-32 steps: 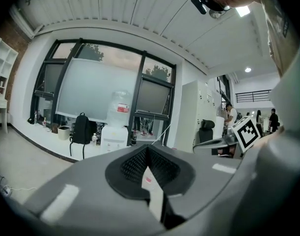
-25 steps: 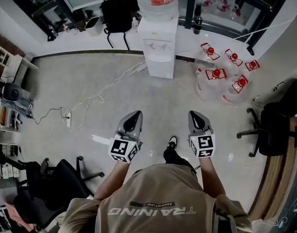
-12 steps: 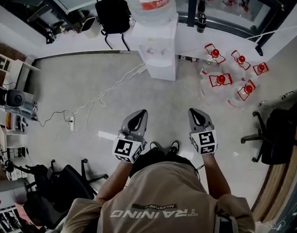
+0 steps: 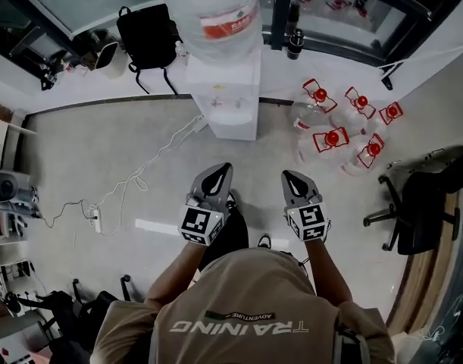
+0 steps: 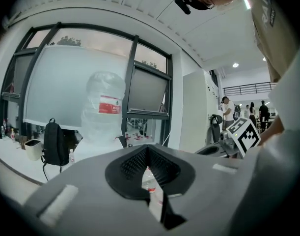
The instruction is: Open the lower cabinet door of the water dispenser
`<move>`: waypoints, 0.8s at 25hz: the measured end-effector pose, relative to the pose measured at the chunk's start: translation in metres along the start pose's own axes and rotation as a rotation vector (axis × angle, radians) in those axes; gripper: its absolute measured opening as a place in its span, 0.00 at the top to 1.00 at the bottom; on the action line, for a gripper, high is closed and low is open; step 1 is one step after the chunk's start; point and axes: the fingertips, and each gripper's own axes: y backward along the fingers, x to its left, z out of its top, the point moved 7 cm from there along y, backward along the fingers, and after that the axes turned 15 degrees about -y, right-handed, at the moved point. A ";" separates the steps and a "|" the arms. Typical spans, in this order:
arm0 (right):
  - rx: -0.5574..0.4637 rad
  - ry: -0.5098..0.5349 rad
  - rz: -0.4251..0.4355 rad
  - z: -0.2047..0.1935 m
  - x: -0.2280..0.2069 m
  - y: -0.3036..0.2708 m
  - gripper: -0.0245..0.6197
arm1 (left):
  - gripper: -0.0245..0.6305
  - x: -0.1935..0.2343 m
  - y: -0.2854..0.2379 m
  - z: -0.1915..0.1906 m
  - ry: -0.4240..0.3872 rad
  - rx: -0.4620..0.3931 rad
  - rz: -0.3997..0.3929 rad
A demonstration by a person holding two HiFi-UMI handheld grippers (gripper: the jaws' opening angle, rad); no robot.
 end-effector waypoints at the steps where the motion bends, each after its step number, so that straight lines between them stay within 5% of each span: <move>1: -0.002 -0.013 -0.022 0.008 0.000 -0.011 0.95 | 0.96 0.012 -0.009 0.002 0.000 -0.007 -0.014; 8: -0.012 -0.027 -0.090 0.056 0.000 -0.088 0.95 | 0.96 0.079 -0.063 0.004 -0.008 -0.032 -0.130; 13: 0.044 -0.094 -0.118 0.047 -0.010 -0.126 0.95 | 0.96 0.097 -0.097 -0.011 -0.010 0.005 -0.230; 20: 0.085 -0.138 -0.105 0.029 -0.048 -0.160 0.95 | 0.96 0.094 -0.140 -0.028 -0.030 0.078 -0.255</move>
